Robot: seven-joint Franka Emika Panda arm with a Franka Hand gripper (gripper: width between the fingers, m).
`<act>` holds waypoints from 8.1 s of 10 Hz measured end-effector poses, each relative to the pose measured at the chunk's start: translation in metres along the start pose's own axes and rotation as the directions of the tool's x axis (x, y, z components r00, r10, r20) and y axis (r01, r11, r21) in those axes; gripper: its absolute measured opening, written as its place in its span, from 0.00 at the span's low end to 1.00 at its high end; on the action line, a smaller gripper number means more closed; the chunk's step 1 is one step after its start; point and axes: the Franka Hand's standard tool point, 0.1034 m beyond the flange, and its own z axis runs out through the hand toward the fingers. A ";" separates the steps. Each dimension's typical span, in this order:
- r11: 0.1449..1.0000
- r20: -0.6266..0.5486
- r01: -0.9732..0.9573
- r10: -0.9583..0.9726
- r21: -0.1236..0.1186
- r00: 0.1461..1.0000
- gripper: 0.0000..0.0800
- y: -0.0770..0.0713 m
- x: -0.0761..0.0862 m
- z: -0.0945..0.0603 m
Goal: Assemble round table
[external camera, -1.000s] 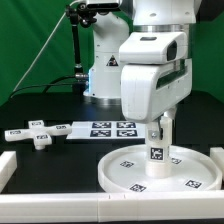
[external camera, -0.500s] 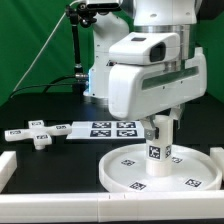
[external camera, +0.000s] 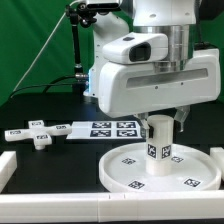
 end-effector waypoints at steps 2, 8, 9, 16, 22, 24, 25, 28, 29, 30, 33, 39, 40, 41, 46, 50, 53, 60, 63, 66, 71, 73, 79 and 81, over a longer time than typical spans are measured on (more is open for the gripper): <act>0.981 -0.010 -0.192 0.192 0.000 0.981 0.51 0.001 0.000 0.000; 0.758 -0.013 -0.652 0.652 0.012 0.758 0.51 0.003 -0.001 0.001; 0.722 -0.010 -0.691 0.692 0.017 0.722 0.51 0.003 -0.001 0.001; 0.101 0.086 -0.991 0.990 0.082 0.108 0.51 0.008 -0.003 0.002; -0.325 0.144 -0.945 0.938 0.041 -0.316 0.51 0.005 -0.002 0.002; -0.372 0.147 -0.927 0.920 0.042 -0.362 0.51 0.005 -0.002 0.002; -0.355 0.146 -0.934 0.927 0.044 -0.345 0.51 0.005 -0.002 0.002; -0.229 0.144 -0.972 0.965 0.050 -0.220 0.79 0.004 0.000 0.000; -0.126 0.134 -0.990 0.984 0.063 -0.116 0.81 0.004 0.000 -0.001; -0.081 0.131 -0.994 0.989 0.069 -0.071 0.81 0.004 0.000 -0.001; 0.153 0.112 -0.983 0.980 0.097 0.163 0.81 0.004 0.000 -0.001; 0.749 0.021 -0.653 0.655 0.108 0.755 0.81 0.000 0.010 -0.007; 0.811 -0.001 -0.575 0.579 0.106 0.816 0.81 -0.001 0.012 -0.008; 0.849 -0.016 -0.517 0.522 0.104 0.853 0.81 0.001 0.011 -0.007; 0.982 -0.046 -0.178 0.182 0.069 0.982 0.81 0.001 0.011 -0.007; 0.976 -0.054 0.217 -0.216 0.023 0.975 0.81 0.001 0.011 -0.007; 0.934 -0.055 0.358 -0.357 0.013 0.932 0.81 0.004 0.010 -0.007; 0.809 -0.026 0.587 -0.587 -0.010 0.809 0.81 0.004 0.005 -0.003; 0.810 -0.024 0.586 -0.586 -0.007 0.810 0.65 0.002 0.004 -0.002; 0.828 -0.024 0.560 -0.560 -0.007 0.828 0.51 0.003 0.003 -0.002; 0.974 -0.035 0.228 -0.228 0.007 0.973 0.51 0.002 0.005 -0.003; 0.994 -0.039 0.110 -0.110 0.008 0.993 0.51 0.002 0.005 -0.002; 0.898 -0.027 -0.440 0.441 0.028 0.897 0.51 0.004 0.003 -0.002; 0.806 -0.019 -0.590 0.591 0.042 0.806 0.51 0.005 0.002 -0.001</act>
Offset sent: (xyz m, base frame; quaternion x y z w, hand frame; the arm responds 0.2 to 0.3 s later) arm -0.0054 0.0072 0.0017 -0.0005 0.0149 0.2183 0.9758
